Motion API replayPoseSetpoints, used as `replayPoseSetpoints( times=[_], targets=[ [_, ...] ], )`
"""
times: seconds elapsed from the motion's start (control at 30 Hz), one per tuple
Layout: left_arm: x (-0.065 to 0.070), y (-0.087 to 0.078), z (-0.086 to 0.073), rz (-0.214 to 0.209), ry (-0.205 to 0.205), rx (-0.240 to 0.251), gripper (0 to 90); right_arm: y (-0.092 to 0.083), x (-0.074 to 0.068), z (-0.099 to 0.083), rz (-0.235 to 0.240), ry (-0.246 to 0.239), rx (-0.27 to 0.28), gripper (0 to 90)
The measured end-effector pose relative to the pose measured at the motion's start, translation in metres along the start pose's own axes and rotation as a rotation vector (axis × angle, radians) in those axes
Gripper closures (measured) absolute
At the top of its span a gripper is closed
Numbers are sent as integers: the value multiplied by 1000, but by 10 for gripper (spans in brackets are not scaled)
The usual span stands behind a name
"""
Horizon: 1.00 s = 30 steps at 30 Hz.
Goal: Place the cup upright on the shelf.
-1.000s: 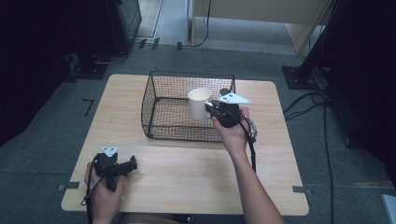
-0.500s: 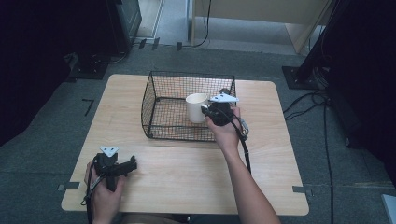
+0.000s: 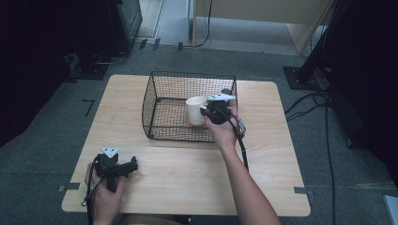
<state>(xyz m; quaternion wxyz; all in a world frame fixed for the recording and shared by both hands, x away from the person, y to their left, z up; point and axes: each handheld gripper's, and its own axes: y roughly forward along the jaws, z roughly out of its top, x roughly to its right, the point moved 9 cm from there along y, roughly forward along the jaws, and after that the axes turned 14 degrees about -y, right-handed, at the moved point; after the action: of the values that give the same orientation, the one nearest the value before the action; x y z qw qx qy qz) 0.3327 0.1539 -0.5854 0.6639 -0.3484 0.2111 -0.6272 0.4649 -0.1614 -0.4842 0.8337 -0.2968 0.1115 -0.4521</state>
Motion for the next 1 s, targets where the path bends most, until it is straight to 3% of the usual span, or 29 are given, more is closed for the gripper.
replayPoseSetpoints(
  times=[0.17,0.3,0.4,1.0],
  targets=[
    [0,0,0,0,0,0,0,2,-3,-1,7,-9,-7,802],
    [0,0,0,0,0,0,0,4,-2,-3,17,13,-22,794],
    [0,0,0,0,0,0,0,7,-1,-4,13,14,-40,750],
    [0,0,0,0,0,0,0,3,2,1,6,25,-14,748]
  ],
)
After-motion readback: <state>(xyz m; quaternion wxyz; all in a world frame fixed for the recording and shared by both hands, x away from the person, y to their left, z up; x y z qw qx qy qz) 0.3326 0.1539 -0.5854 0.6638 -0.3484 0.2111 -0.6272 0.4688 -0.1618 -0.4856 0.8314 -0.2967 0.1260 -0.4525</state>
